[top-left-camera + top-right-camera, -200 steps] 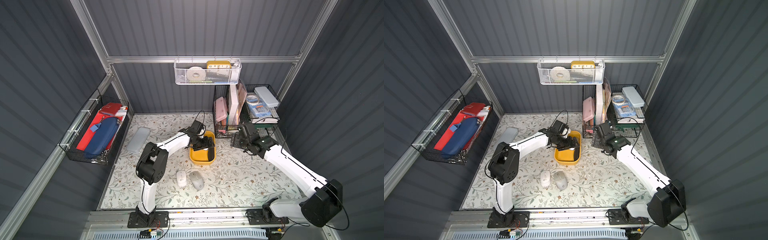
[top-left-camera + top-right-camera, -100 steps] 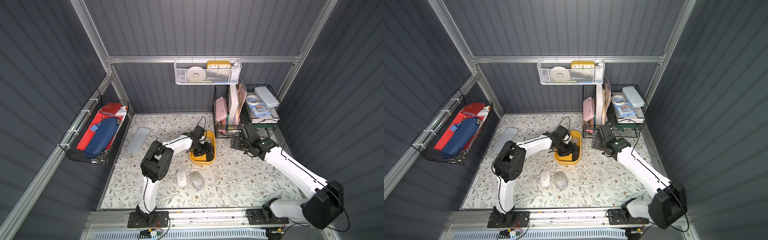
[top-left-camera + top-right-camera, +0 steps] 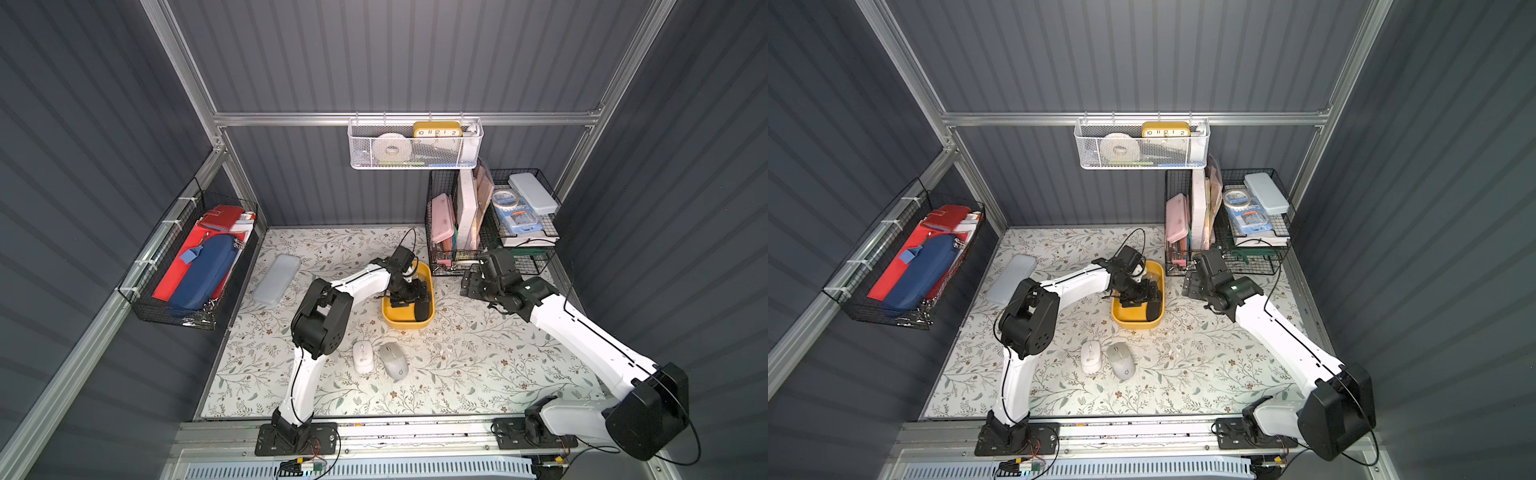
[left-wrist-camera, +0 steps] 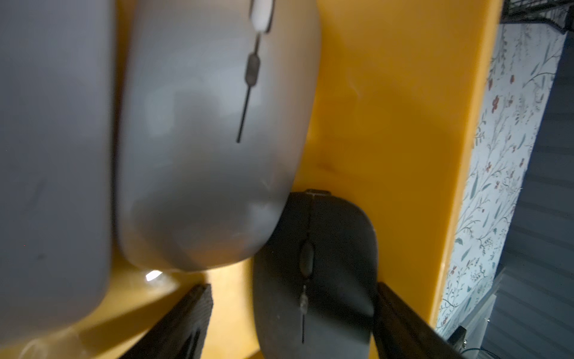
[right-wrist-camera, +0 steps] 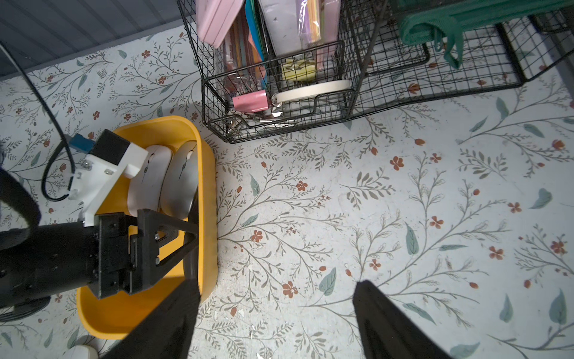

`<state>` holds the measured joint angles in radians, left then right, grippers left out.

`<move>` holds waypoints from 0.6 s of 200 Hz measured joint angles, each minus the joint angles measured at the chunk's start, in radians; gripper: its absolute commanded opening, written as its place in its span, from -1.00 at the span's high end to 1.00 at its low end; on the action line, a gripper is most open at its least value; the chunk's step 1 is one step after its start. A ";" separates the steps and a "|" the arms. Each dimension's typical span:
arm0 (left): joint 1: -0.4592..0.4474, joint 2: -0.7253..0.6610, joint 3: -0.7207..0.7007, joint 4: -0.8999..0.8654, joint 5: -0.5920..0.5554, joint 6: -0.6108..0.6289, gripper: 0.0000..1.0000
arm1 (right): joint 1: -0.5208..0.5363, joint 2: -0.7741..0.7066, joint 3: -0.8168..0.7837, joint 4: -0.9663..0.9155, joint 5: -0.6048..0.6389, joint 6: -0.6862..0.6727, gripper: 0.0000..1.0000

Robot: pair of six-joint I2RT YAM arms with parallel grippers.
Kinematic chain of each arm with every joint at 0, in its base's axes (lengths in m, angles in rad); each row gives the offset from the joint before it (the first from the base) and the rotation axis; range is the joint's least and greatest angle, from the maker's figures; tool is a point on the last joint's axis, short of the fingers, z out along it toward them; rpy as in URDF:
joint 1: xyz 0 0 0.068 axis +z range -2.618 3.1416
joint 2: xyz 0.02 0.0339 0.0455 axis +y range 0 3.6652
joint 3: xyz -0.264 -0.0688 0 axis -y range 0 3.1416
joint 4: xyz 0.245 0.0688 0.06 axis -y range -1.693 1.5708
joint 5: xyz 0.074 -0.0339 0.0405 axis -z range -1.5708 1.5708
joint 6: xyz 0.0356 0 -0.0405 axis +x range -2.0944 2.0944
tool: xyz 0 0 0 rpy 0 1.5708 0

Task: Take out the mouse from the storage box
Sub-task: Pick up the mouse from the storage box.

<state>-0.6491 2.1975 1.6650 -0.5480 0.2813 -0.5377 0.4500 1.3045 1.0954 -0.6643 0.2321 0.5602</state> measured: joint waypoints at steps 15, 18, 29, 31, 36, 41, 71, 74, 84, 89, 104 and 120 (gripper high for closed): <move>-0.008 0.008 0.019 -0.027 -0.039 0.015 -0.64 | -0.001 -0.004 0.000 0.005 -0.006 0.000 -0.66; -0.010 0.009 0.023 -0.033 -0.048 0.019 -0.64 | -0.001 -0.004 0.000 0.006 -0.008 0.000 -0.66; -0.018 0.015 0.035 -0.049 -0.077 0.026 -0.64 | -0.002 -0.006 0.000 0.008 -0.014 0.000 -0.66; -0.019 0.016 0.037 -0.051 -0.084 0.027 -0.64 | -0.001 -0.006 0.000 0.008 -0.015 0.000 -0.66; -0.023 0.016 0.041 -0.058 -0.102 0.032 -0.62 | -0.001 -0.007 0.000 0.008 -0.017 0.000 -0.66; -0.027 0.016 0.042 -0.062 -0.119 0.035 -0.60 | -0.001 -0.008 0.000 0.008 -0.021 0.000 -0.66; -0.047 0.016 0.051 -0.102 -0.212 0.042 -0.61 | -0.003 -0.016 0.000 0.023 -0.035 0.000 -0.66; -0.047 0.016 0.053 -0.108 -0.221 0.042 -0.61 | -0.003 -0.017 0.000 0.024 -0.037 0.000 -0.66; -0.048 0.016 0.059 -0.132 -0.251 0.042 -0.62 | -0.003 -0.017 0.000 0.026 -0.042 0.000 -0.66; -0.048 0.016 0.063 -0.145 -0.268 0.042 -0.64 | -0.003 -0.017 0.000 0.027 -0.046 0.000 -0.66; -0.048 0.020 0.071 -0.179 -0.306 0.044 -0.71 | -0.003 -0.017 0.000 0.030 -0.050 0.000 -0.66; -0.050 0.026 0.082 -0.198 -0.325 0.048 -0.78 | -0.003 -0.018 0.000 0.030 -0.053 0.000 -0.66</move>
<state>-0.6991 2.2230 1.7470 -0.7456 -0.0441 -0.4900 0.4469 1.2869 1.0958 -0.6346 0.1787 0.5602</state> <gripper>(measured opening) 0.866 0.830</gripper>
